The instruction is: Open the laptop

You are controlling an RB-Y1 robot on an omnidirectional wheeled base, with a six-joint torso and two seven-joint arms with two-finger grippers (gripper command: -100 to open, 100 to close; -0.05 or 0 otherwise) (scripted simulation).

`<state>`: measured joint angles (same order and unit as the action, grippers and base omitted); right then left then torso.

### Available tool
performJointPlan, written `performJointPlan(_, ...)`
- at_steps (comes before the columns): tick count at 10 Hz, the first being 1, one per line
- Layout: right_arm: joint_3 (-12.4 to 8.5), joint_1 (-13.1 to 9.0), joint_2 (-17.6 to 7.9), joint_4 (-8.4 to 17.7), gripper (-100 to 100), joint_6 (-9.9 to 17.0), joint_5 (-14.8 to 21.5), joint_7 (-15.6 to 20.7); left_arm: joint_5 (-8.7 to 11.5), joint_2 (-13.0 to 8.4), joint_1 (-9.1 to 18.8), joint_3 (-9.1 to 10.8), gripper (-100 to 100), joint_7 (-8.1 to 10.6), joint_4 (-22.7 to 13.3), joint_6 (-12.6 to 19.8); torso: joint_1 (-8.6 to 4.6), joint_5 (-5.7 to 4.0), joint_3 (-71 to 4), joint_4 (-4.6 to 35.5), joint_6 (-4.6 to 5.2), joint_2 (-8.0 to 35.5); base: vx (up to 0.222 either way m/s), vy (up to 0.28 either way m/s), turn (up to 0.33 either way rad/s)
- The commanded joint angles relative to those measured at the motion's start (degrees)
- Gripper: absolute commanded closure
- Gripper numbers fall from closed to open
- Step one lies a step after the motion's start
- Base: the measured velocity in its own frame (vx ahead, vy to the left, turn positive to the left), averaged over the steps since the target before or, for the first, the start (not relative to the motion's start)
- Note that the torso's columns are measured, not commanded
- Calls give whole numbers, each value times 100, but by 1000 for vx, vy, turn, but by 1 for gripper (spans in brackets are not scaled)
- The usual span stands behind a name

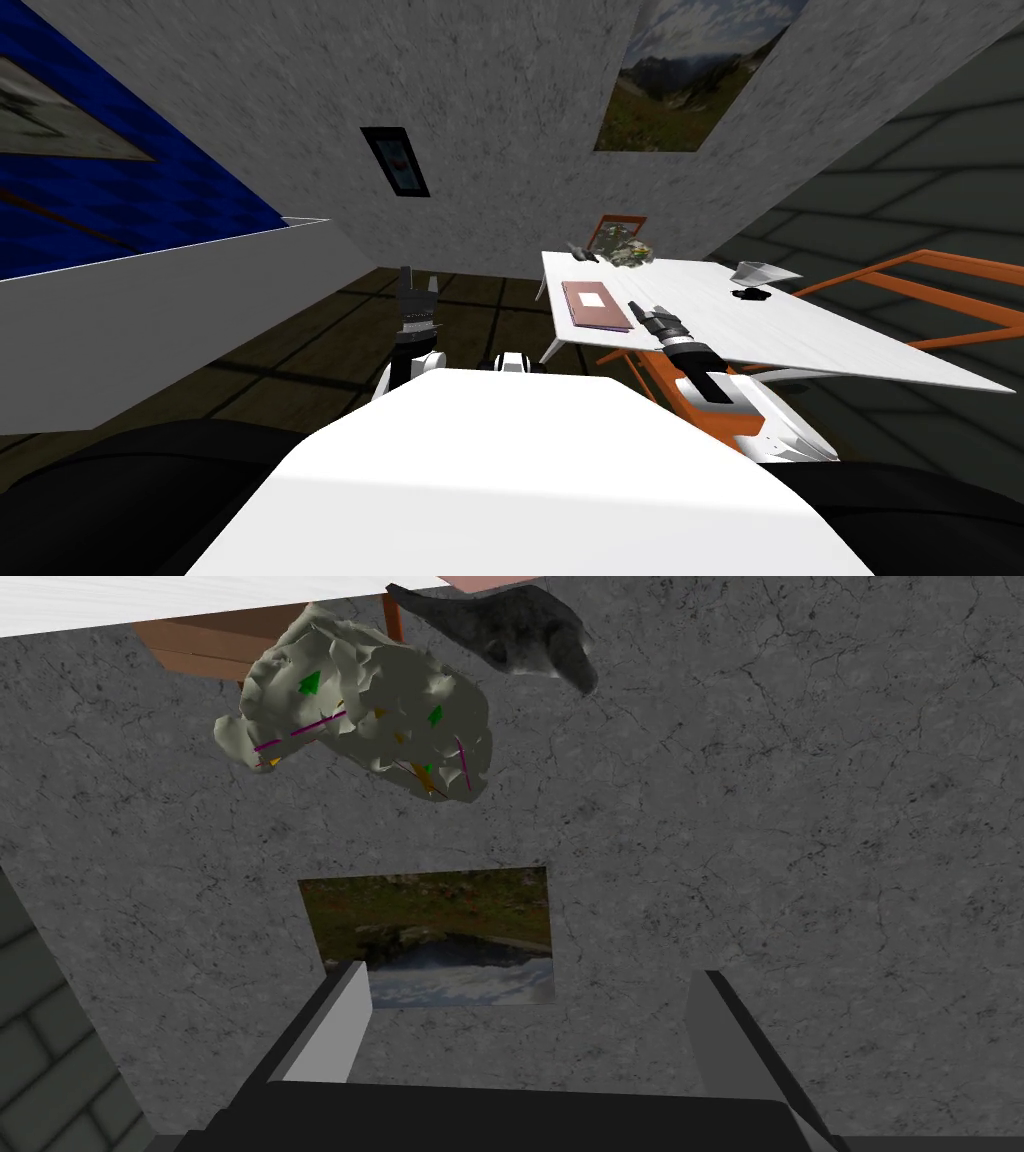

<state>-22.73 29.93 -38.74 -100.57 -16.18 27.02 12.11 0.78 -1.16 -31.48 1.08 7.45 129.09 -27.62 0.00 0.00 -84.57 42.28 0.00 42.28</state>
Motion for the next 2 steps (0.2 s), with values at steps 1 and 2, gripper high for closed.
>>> performJointPlan(1,0,0,0,0,0,0,0,0,0,0,0,0,0,0,0,0,1,1,0,0,0,-1,0,0,0)
performJointPlan(2,0,0,0,0,0,0,0,0,0,0,0,0,0,0,0,0,1,0,0,0,0,-1,0,0,0)
